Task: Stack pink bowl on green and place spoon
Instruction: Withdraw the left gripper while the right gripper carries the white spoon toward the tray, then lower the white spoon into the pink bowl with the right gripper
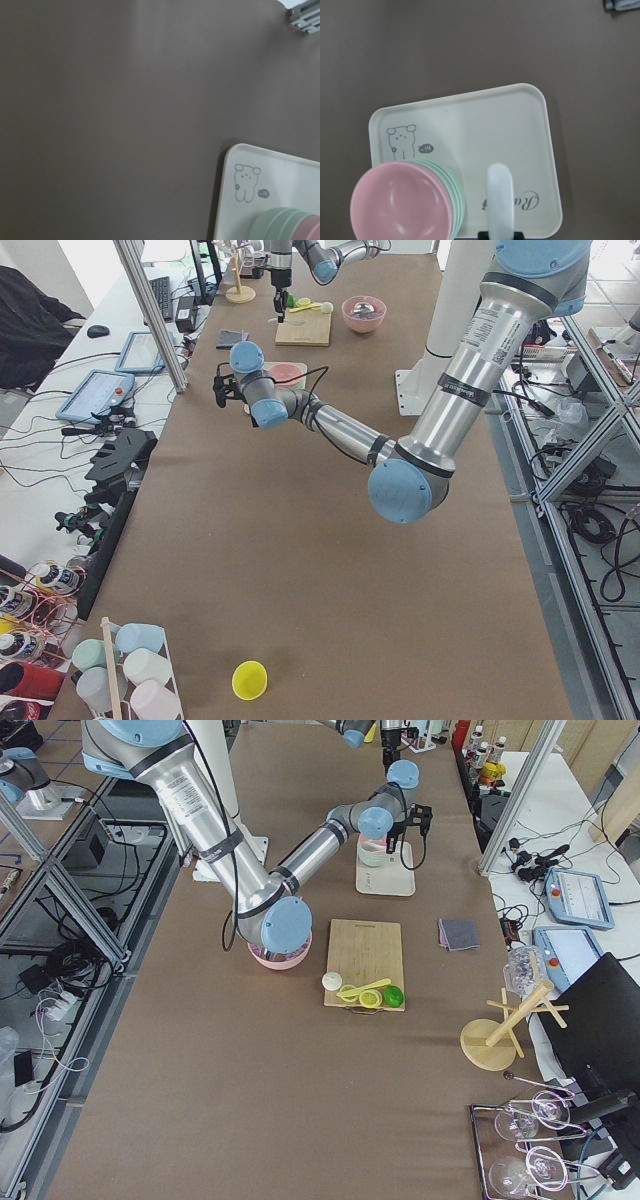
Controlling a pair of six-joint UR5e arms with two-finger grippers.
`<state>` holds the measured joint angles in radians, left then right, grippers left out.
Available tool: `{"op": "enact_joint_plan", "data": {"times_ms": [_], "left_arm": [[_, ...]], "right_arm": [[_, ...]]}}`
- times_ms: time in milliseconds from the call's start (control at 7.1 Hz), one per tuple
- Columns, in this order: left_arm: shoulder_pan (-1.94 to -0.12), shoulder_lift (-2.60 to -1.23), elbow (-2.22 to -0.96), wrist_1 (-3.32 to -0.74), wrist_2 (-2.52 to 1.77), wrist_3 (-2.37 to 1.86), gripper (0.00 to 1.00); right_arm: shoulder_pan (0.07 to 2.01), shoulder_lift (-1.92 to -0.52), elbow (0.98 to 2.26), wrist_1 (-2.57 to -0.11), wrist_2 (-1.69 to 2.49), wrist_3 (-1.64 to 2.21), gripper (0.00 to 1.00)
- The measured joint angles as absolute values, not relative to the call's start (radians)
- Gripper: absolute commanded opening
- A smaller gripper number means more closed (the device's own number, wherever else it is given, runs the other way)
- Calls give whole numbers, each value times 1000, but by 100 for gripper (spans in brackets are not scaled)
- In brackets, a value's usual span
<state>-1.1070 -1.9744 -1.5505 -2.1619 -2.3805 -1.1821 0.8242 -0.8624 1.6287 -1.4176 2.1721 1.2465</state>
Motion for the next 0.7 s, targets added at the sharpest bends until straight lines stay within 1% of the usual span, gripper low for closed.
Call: {"op": "enact_joint_plan", "data": {"times_ms": [282, 423, 705], "left_arm": [[-1164, -1895, -1561, -2207, -2383, -1068, 98], [-1172, -1877, -1560, -2223, -2383, -1049, 97], [-1176, -1863, -1558, -2235, -2383, -1041, 97]], "right_arm": [[764, -825, 1607, -1409, 2071, 1273, 0], [740, -795, 1565, -1378, 2026, 1288, 0], [705, -724, 1434, -1267, 1965, 1353, 0]]}}
